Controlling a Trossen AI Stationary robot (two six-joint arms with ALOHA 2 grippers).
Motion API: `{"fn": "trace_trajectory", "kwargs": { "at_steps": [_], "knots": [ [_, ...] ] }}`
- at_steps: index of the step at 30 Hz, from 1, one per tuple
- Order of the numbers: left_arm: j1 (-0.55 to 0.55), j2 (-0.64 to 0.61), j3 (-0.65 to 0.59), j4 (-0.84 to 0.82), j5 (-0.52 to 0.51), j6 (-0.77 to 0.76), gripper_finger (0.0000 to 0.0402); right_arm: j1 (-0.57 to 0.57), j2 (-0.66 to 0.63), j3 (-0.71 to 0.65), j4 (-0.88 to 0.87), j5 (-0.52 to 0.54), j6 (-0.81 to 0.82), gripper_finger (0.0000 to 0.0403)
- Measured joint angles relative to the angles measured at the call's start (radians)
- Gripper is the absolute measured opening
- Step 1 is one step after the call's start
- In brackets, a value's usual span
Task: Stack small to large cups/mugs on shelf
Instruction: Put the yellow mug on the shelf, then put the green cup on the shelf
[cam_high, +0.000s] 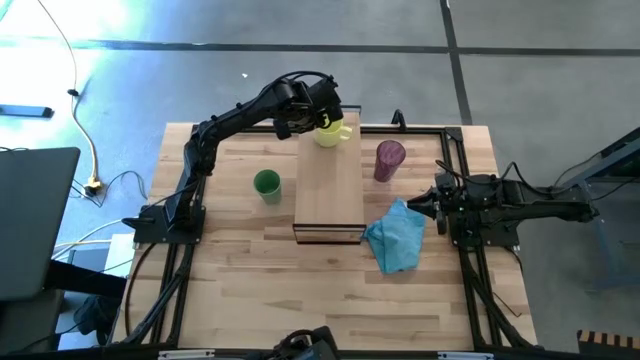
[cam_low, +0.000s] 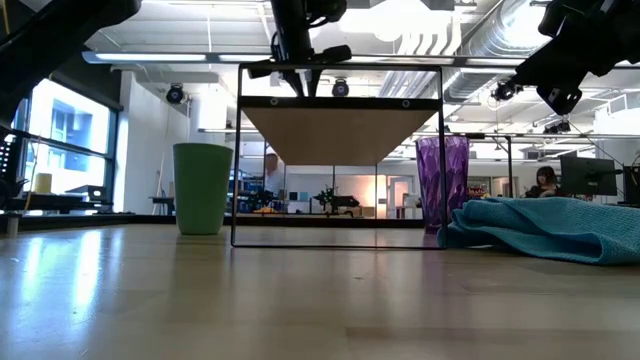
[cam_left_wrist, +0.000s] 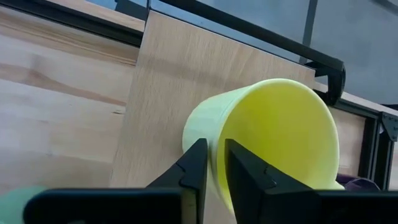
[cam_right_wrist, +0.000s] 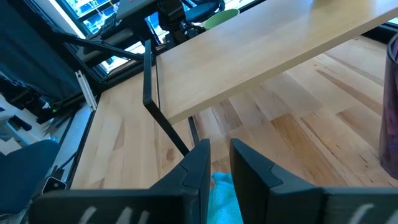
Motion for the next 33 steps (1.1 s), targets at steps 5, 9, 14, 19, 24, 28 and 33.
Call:
{"fn": "trace_trajectory", "kwargs": {
  "at_steps": [5, 9, 14, 19, 24, 28, 33],
  "knots": [
    [0.0, 0.0, 0.0, 0.0, 0.001, 0.0, 0.0059, 0.0, 0.0, 0.0, 0.0, 0.0, -0.001, 0.0053],
    [-0.004, 0.0, 0.0, 0.011, 0.002, 0.014, 0.0067, 0.0, 0.0, 0.0, 0.0, 0.0, -0.001, 0.0053],
    [-0.013, -0.009, 0.0, 0.075, -0.005, 0.078, 0.0083, 0.0, 0.0, 0.0, 0.0, 0.0, -0.001, 0.0053],
    [-0.012, -0.03, 0.002, 0.113, -0.025, 0.103, 0.0107, 0.0, 0.0, 0.0, 0.0, -0.001, 0.001, 0.0053],
    [-0.011, -0.045, 0.002, 0.095, -0.043, 0.11, 0.0135, 0.0, 0.0, 0.0, 0.0, -0.002, 0.006, 0.0053],
    [-0.011, -0.073, 0.002, 0.072, -0.047, 0.181, 0.0154, 0.0, 0.0, 0.0, 0.0, -0.018, 0.02, 0.0053],
    [-0.011, -0.156, 0.001, 0.024, -0.08, 0.379, 0.0175, 0.0, 0.0, 0.0, -0.004, -0.044, 0.048, 0.0053]
  ]
}}
